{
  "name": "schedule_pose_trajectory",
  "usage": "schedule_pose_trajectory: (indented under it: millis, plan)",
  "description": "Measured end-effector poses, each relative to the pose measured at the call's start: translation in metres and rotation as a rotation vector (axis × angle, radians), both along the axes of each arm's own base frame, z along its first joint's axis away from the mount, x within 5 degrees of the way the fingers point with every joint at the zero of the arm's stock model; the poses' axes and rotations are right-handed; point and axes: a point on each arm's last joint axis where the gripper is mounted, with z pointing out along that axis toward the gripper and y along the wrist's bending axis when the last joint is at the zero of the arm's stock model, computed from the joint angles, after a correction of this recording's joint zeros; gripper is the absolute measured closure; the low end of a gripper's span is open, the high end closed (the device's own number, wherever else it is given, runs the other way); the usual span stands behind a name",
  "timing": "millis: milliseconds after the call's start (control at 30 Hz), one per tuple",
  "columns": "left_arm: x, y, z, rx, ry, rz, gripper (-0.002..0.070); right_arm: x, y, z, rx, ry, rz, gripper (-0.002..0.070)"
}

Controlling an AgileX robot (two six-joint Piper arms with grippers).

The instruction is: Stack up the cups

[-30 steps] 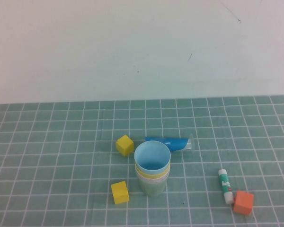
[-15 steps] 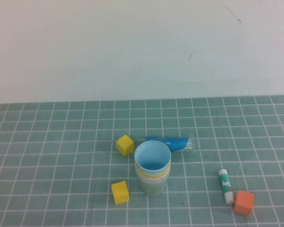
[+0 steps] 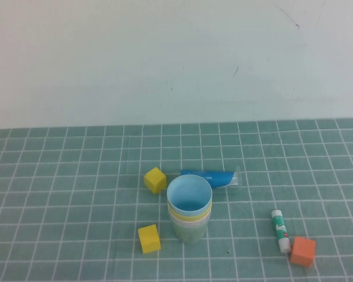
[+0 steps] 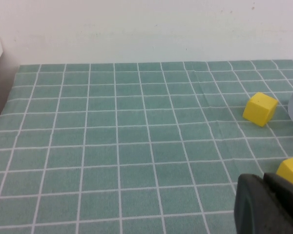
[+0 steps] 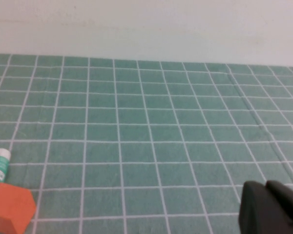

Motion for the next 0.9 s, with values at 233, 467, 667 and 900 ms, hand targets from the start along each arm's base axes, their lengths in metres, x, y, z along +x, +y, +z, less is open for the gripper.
schedule_pose_trajectory:
  millis: [233, 467, 667, 900]
  plan:
    - [0.0, 0.0, 0.0, -0.002, 0.0, 0.0, 0.0677, 0.0004, 0.003, 0.0, 0.025, -0.003, 0.05, 0.0678]
    - [0.0, 0.0, 0.0, -0.002, 0.0, 0.0, 0.0677, 0.0005, 0.0031, 0.0, 0.027, -0.004, 0.052, 0.0678]
    - [0.0, 0.0, 0.0, -0.002, 0.0, 0.0, 0.0677, 0.0004, 0.003, 0.0, 0.025, -0.003, 0.051, 0.0678]
    - [0.0, 0.0, 0.0, -0.002, 0.0, 0.0, 0.0677, 0.0004, 0.003, -0.0001, 0.025, -0.003, 0.051, 0.0678]
